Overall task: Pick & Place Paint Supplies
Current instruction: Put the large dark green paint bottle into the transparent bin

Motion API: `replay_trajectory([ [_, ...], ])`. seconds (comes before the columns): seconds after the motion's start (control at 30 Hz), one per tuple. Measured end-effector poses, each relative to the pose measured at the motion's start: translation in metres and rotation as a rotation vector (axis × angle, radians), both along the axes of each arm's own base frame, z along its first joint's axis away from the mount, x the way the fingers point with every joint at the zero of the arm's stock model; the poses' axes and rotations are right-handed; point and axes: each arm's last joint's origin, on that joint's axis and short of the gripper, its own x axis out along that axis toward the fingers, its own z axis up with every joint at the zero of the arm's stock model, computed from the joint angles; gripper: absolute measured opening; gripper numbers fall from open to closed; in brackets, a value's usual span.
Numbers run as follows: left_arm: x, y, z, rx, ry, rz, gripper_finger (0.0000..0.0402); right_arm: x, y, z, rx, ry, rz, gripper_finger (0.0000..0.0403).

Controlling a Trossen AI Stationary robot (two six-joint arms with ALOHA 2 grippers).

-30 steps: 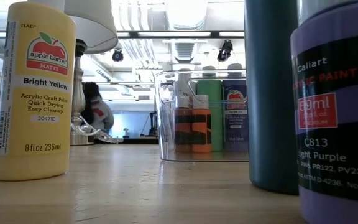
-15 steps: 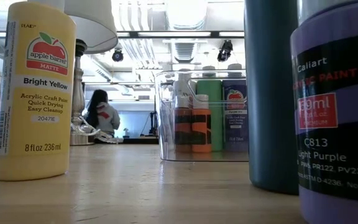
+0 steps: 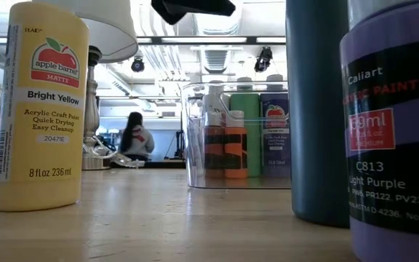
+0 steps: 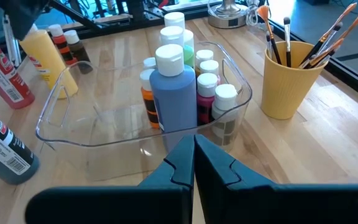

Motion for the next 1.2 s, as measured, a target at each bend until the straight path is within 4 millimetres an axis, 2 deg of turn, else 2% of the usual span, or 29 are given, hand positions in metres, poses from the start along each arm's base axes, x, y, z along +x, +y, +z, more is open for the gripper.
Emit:
replay_trajectory([
  [0.23,0.003,-0.003,-0.002,-0.069,-0.052,-0.089,0.018,0.0,0.0,0.0,0.0,0.0,-0.001,0.0008],
  [0.4,0.008,-0.004,-0.005,-0.082,-0.083,-0.087,0.0211,0.0,0.0,0.0,0.0,0.0,0.0,0.0008],
  [0.6,0.019,-0.006,-0.022,-0.06,-0.061,-0.107,0.0243,0.0,0.0,0.0,0.0,0.002,0.0,0.0008],
  [0.77,0.024,-0.009,-0.034,-0.059,-0.032,-0.141,0.0244,0.001,0.0,0.0,-0.001,0.004,0.0,0.0008],
  [1.0,0.037,-0.017,-0.039,-0.066,-0.021,-0.197,0.0243,0.001,0.0,-0.001,-0.001,0.006,0.0,0.0008],
  [1.2,0.044,-0.021,-0.03,-0.049,-0.057,-0.243,0.0241,0.002,0.0,-0.002,-0.004,0.022,0.0,0.0008],
])
